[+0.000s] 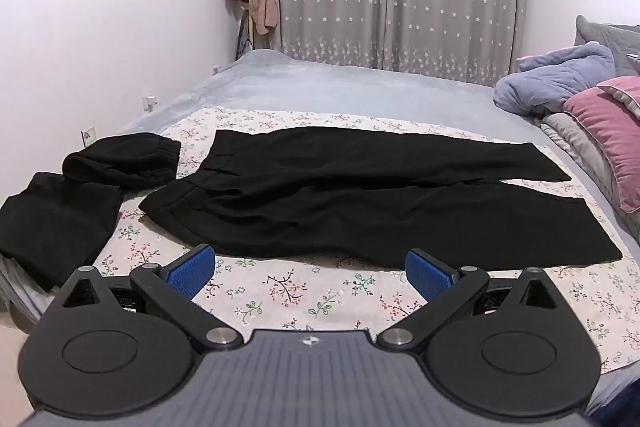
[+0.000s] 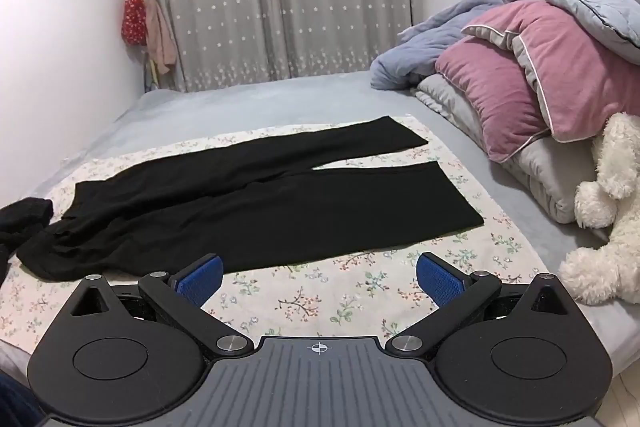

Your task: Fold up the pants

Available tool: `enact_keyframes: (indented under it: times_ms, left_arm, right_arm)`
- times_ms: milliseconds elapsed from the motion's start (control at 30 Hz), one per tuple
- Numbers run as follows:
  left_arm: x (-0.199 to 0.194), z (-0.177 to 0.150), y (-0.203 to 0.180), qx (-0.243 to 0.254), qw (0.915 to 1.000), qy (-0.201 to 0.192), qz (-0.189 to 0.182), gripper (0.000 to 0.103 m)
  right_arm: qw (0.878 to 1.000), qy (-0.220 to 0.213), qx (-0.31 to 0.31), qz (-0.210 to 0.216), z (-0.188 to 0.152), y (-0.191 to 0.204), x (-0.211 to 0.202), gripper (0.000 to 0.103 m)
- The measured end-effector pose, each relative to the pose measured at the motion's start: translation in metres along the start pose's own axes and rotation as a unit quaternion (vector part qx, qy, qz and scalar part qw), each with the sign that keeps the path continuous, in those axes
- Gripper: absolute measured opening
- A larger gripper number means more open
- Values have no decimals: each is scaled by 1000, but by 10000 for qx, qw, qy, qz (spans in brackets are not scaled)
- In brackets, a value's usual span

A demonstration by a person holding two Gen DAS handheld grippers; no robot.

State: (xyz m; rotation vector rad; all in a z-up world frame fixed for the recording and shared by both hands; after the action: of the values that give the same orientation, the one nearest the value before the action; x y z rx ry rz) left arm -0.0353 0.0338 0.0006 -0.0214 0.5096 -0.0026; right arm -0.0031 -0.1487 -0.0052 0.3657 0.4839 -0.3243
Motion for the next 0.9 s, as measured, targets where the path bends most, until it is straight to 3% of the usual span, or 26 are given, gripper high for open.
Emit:
enact_keyframes:
  times_ms: [100,467,900]
  left_arm:
    - [9,21,-22,64,9999,112,114,101]
    - [-4,31,-34,197,9993,267,196,101]
    - [3,29,-10,-23,9982,463,375,101]
  right_arm:
    - [10000,12,-52,-4,-3,1,-2,103]
    - [9997,84,-206,-113,-12,4,3,103]
    - [9990,111,-241,-356,-16,3,13,103]
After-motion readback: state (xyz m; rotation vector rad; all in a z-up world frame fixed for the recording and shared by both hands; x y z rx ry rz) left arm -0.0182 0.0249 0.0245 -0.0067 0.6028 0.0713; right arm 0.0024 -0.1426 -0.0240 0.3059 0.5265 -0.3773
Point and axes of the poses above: each gripper's, at about its wrist camera, not at the fingertips, and x roughly the way its jaws point, y to its left, z to its top, the point moved 5 cm from there along x, roughly the way its jaws point, and after that the axes turned 1 degree about z, right-handed, at the moved point
